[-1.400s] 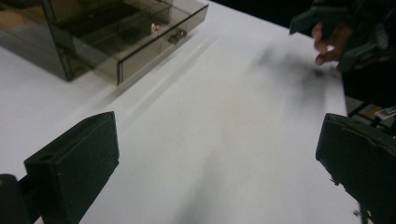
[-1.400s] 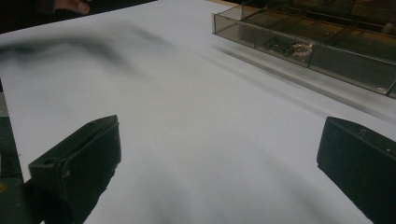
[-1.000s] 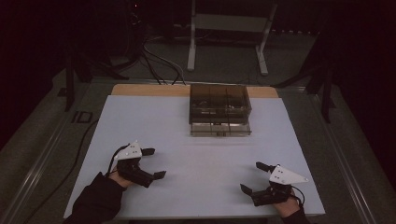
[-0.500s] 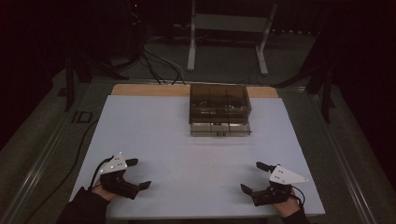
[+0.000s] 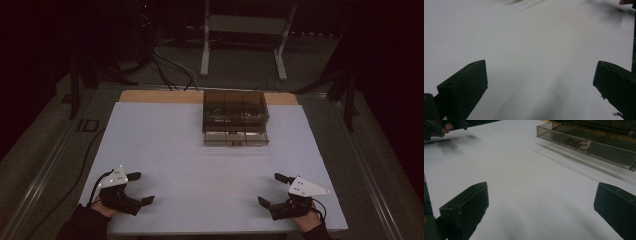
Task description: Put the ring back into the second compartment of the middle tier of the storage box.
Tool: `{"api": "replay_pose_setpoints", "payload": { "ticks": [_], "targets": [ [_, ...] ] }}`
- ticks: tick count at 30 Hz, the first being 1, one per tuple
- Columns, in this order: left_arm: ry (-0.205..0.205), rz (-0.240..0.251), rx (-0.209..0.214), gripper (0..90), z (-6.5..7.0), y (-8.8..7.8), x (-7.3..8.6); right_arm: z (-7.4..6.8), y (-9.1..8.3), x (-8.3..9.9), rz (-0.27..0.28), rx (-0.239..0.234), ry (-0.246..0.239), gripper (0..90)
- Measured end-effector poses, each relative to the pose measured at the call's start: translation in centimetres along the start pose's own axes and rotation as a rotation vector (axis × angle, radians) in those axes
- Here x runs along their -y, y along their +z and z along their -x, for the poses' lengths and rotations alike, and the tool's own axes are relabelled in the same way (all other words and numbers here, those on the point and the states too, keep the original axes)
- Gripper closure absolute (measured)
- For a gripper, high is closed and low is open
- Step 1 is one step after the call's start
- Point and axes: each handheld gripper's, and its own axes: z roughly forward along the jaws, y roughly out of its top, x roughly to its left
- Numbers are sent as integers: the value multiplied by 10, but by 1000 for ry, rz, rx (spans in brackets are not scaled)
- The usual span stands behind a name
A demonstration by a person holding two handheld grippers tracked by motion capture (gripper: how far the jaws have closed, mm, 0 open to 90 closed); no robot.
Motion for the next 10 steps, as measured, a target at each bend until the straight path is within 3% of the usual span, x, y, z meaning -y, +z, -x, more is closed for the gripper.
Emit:
{"api": "replay_pose_setpoints", "payload": {
  "ticks": [10],
  "targets": [
    [-5, 15, 15, 9, -1, 0, 0, 1, 2, 1, -8, 1, 5, 0]
  ]
}}
